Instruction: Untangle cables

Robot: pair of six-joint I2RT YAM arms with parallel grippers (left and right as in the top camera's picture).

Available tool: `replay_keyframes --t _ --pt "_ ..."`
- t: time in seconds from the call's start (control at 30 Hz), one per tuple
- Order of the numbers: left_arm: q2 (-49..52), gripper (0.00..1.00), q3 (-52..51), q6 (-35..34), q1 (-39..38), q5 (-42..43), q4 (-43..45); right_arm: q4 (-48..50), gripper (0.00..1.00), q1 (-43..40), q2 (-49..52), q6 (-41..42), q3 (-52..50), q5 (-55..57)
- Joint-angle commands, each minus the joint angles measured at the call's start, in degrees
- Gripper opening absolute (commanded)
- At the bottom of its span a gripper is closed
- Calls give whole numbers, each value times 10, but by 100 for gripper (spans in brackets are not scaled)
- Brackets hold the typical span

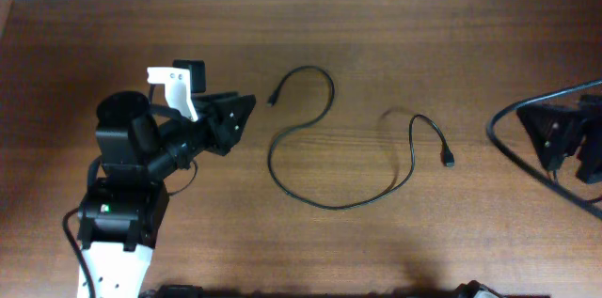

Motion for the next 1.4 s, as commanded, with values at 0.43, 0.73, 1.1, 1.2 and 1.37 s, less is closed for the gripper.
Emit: replay_keyframes --t 0.43,0.73,1.1,1.2,1.37 --pt "-7 43 22 -75 -2 152 44 25 99 65 -126 -4 -247 108" --pt "-38 47 26 -75 -2 155 46 68 99 65 -96 -3 -354 82" --pt "-38 46 26 -78 -2 134 46 57 99 65 -27 -95 -360 24" --pt "-38 46 26 -78 -2 134 46 74 99 65 -57 -94 -389 24" --pt "-38 46 26 -78 -2 129 53 96 98 65 -216 -46 -419 134"
